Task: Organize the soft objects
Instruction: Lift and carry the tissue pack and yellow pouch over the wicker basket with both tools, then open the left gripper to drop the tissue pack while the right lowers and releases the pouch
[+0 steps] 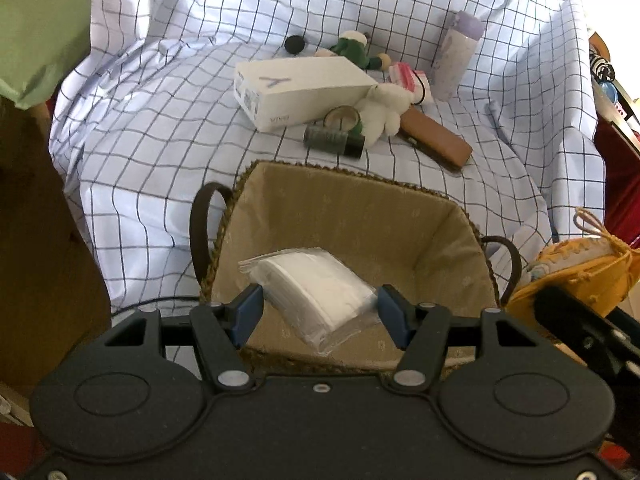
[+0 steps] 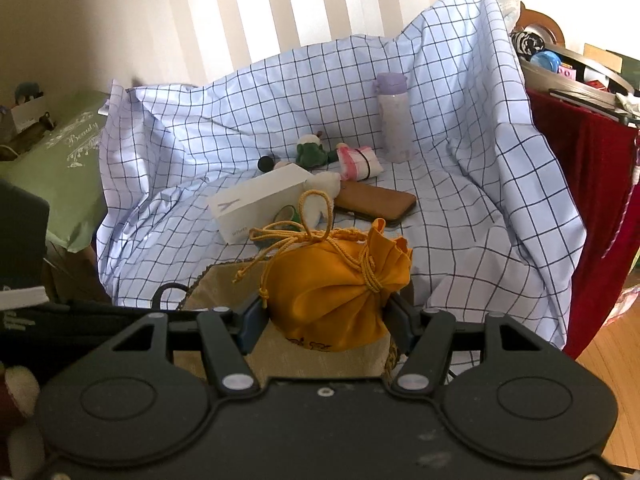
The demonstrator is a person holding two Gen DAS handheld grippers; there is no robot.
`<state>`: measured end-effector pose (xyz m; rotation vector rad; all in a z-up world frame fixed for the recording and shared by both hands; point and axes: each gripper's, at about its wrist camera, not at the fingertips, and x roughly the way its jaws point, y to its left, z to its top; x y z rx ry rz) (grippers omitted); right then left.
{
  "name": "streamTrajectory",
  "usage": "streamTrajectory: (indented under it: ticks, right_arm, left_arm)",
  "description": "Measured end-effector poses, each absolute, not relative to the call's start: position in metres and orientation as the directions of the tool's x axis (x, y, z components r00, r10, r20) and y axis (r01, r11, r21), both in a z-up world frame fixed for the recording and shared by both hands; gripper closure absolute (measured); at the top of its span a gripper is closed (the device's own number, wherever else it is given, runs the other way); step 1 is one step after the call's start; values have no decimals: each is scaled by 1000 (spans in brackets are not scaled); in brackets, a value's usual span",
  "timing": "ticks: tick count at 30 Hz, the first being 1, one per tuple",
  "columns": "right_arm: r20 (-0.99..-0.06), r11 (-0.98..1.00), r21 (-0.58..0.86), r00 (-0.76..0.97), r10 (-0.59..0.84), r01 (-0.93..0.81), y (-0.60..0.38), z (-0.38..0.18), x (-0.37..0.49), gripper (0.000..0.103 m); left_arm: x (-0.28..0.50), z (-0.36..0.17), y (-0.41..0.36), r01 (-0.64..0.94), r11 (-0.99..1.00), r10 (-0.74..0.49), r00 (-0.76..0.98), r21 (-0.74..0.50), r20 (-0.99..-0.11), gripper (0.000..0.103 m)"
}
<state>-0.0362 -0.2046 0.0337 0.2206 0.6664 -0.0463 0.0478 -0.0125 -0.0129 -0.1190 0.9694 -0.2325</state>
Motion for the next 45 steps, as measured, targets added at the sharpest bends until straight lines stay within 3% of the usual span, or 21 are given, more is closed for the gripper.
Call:
streamTrajectory:
  ticks: [45]
  right_arm:
    - [-704,981,149,710,17,125,-197,13,-21,40]
  left_arm:
    - [20,-22,-7,110,990,-135,588,-87,-797,38]
